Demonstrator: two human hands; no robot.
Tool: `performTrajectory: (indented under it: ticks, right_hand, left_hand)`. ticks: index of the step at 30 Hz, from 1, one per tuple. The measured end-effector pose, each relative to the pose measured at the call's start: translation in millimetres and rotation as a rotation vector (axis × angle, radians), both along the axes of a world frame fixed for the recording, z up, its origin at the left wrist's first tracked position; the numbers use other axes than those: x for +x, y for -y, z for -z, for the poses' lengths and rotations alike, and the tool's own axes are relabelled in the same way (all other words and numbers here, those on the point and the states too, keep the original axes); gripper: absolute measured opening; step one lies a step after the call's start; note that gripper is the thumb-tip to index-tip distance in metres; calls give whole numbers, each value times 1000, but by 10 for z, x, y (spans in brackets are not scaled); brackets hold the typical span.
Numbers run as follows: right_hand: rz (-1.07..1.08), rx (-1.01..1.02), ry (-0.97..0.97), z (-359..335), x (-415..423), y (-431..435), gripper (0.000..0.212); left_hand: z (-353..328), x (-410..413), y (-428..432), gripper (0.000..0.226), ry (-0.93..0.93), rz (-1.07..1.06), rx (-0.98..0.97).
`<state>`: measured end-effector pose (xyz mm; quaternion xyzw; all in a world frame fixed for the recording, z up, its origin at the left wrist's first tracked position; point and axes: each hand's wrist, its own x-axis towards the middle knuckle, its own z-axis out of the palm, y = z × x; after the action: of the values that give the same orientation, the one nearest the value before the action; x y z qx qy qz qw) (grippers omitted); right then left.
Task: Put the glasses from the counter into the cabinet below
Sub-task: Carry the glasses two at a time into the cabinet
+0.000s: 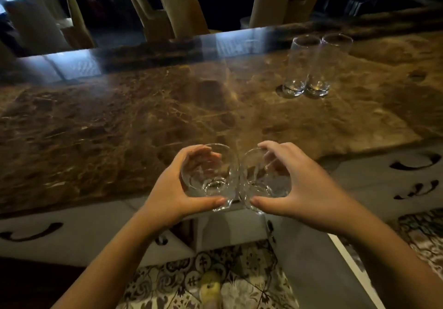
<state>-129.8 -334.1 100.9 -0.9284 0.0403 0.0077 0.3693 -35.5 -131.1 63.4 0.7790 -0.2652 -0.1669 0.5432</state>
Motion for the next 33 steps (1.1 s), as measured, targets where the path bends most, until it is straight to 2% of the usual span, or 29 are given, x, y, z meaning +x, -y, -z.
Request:
performTrajectory:
  ticks: [5, 11, 18, 20, 22, 23, 24, 26, 28, 31, 33]
  right_hand:
    - [72, 96, -156, 428, -595, 37, 88]
    - [219, 222, -329, 1247, -802, 6, 88]
    - [331, 234, -323, 2521, -559, 61, 81]
    - [380, 236, -307, 2960, -468, 67, 85]
    - [435, 234, -327, 3363, -377, 78, 87]
    - [455, 231, -334, 3603, -316, 94, 83]
    - [468, 232, -351, 3799, -255, 114, 74]
    - [492, 232, -374, 4231, -135, 149, 58]
    - [527, 231, -352, 4726, 8, 196, 51]
    - [522, 135, -287, 5287, 246, 267, 83]
    - [529, 183, -289, 5572, 389, 311, 92]
  left_hand:
    - [503, -523, 71, 79, -182, 93, 72]
    - [1350, -738, 180, 94, -448, 76, 124]
    - [2628, -447, 378, 76, -463, 66, 245]
    - [3024, -322, 449, 58, -494, 34, 306]
    - [3378, -209, 534, 36, -609, 65, 363]
    - [3568, -143, 582, 36, -671, 82, 387]
    - [3723, -87, 616, 48, -687, 71, 380]
    - [4116, 14, 670, 77, -518, 16, 333]
    - [4559, 147, 729, 86, -410, 4, 279]
    - [5233, 361, 790, 76, -379, 28, 284]
    - [5623, 473, 814, 81, -375, 28, 274]
